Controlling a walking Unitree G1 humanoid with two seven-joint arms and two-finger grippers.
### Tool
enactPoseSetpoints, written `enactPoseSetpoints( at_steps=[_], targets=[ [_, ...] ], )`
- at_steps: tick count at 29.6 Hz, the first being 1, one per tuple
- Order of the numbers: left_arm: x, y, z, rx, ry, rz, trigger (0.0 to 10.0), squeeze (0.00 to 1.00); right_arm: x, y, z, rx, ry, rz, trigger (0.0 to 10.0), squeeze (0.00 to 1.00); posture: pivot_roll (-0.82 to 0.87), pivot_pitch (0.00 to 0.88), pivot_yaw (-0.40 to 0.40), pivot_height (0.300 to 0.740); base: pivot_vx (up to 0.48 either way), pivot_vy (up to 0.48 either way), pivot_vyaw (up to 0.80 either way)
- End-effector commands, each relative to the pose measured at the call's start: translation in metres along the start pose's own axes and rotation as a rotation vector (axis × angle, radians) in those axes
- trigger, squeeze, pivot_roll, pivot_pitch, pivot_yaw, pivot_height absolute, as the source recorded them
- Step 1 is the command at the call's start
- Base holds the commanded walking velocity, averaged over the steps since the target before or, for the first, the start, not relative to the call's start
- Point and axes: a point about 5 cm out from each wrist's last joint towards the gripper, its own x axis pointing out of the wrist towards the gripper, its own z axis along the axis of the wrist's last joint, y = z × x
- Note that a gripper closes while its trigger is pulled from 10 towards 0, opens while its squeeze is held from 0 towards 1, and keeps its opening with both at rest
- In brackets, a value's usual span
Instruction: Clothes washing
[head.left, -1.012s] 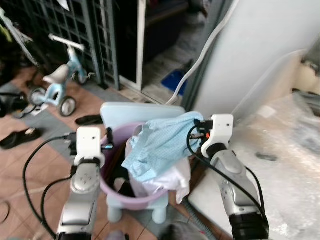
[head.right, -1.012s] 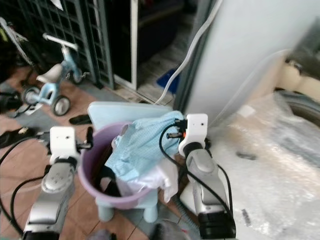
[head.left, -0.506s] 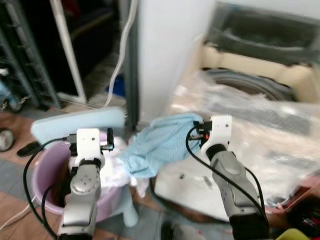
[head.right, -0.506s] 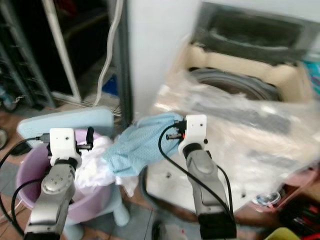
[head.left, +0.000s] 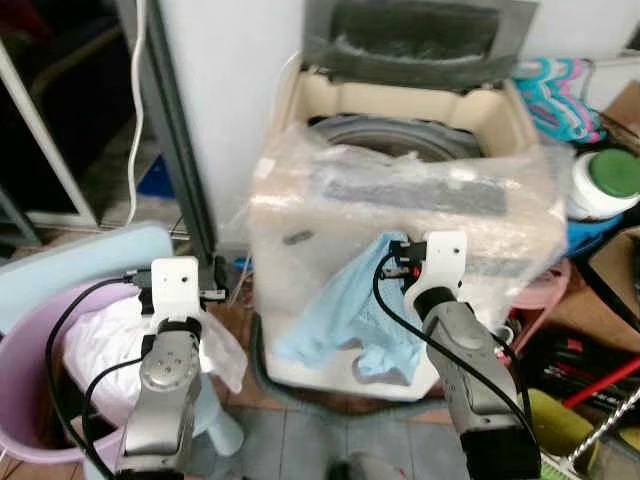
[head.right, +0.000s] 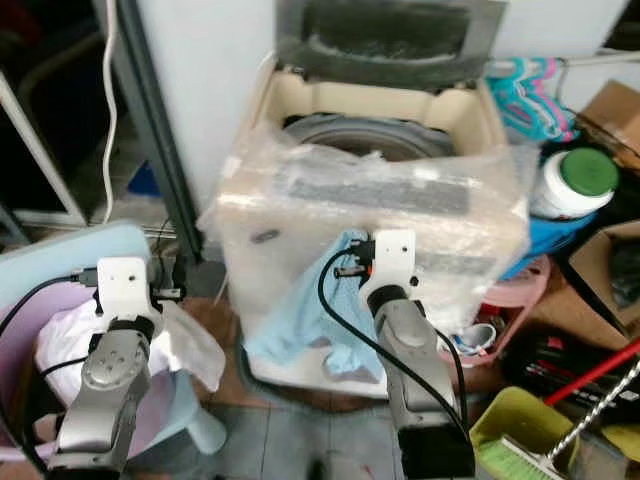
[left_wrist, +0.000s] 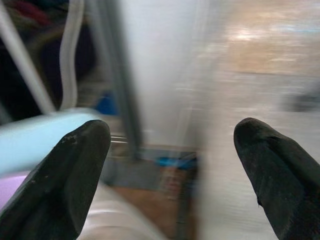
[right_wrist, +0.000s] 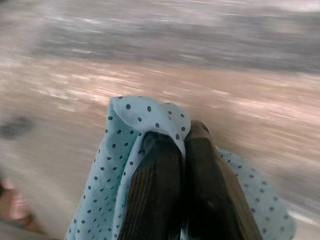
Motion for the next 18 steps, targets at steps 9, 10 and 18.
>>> enactPoseSetpoints(
  at_steps=[9,10,18],
  targets=[
    [0.001,0.003,0.001,0.001,-0.004,0.005,10.0,0.0,0.01,0.0,0.026,-0.133,-0.113,0.065,10.0,0.0,-0.01,0.0,-0.032,0.74,0.0,0.0,0.0],
    [0.001,0.001,0.001,-0.001,-0.003,0.0,10.0,0.0,0.012,0.004,0.032,-0.218,-0.15,0.112,10.0,0.0,-0.02,0.0,-0.029,0.74,0.0,0.0,0.0],
    [0.003,-0.001,0.002,-0.003,-0.006,-0.004,10.0,0.0,0.019,0.016,0.057,-0.333,-0.247,0.252,10.0,0.0,-0.02,0.0,-0.026,0.74,0.0,0.0,0.0]
  ],
)
